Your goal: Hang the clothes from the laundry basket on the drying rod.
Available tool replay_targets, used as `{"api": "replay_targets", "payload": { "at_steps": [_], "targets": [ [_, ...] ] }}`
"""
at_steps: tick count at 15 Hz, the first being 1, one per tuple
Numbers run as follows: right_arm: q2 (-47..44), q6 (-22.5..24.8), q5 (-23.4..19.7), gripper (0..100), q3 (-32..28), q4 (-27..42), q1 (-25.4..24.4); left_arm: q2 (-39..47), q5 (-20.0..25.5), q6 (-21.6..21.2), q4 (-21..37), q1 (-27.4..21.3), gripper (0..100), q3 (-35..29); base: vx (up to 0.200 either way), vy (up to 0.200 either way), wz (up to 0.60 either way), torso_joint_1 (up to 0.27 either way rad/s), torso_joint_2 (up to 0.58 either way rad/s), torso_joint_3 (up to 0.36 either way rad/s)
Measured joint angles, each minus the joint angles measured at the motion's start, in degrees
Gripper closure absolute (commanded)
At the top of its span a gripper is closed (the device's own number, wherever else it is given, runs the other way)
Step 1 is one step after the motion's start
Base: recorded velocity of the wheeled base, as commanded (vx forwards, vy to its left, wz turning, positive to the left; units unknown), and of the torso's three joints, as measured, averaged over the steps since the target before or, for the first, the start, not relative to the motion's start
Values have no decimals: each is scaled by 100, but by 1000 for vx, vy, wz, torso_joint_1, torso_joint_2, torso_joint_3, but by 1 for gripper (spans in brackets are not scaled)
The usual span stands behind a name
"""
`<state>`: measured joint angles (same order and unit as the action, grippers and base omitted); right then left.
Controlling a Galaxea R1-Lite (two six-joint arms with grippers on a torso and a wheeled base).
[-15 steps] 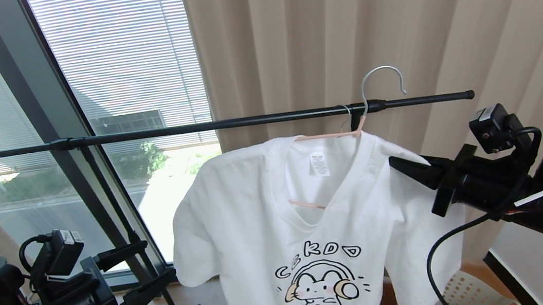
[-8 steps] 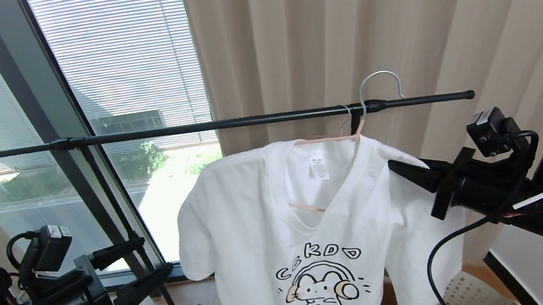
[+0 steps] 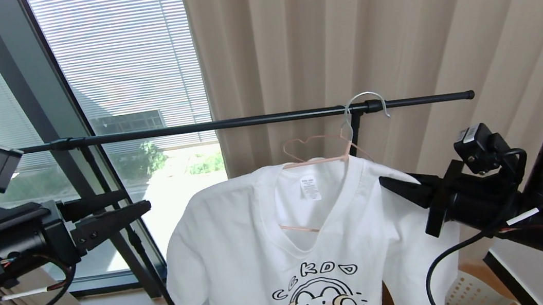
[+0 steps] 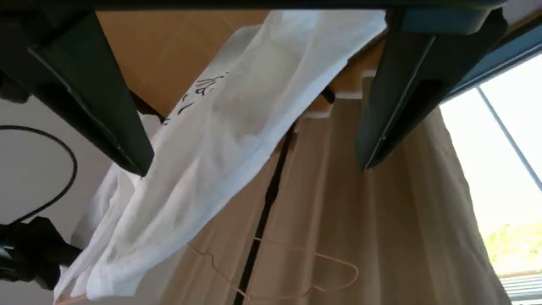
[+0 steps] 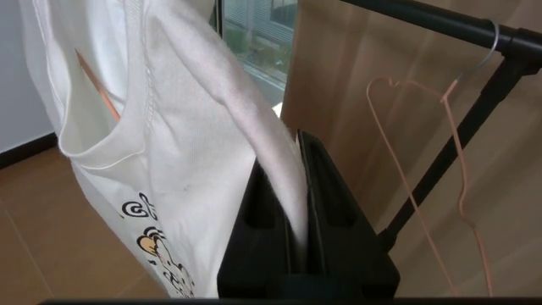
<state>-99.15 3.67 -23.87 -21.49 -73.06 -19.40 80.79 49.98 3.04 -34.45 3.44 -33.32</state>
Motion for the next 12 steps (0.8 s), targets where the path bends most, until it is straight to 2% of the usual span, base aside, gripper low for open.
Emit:
{"api": "replay_targets", "payload": {
  "at_steps": [1,3,4,6,9,11,12],
  "targets": [
    [-7,24,9,100,22,-2,-39,-179,-4,-211,913,-101,0,-488,0,0,0,0,0,0],
    [-9,34,11,100,60,-2,-85,-457,-261,-974,2414,-503,0,-1343,0,0,0,0,0,0],
    [-9,43,9,100,72,-7,-100,-507,-512,-1310,2690,-777,0,-1571,0,0,0,0,0,0],
    [-9,112,11,100,112,-2,-168,-490,-1015,-1920,2921,-1378,0,-1842,0,0,0,0,0,0],
    [-11,251,9,100,162,-5,-223,-223,-1463,-2392,2966,-2008,0,-2052,0,0,0,0,0,0],
    [-17,279,11,100,184,-2,-246,44,-1610,-2805,3022,-2286,0,-2203,0,0,0,0,0,0],
    [-17,282,12,100,190,-5,-276,173,-1621,-3024,3232,-2381,0,-2315,0,0,0,0,0,0]
  ]
}}
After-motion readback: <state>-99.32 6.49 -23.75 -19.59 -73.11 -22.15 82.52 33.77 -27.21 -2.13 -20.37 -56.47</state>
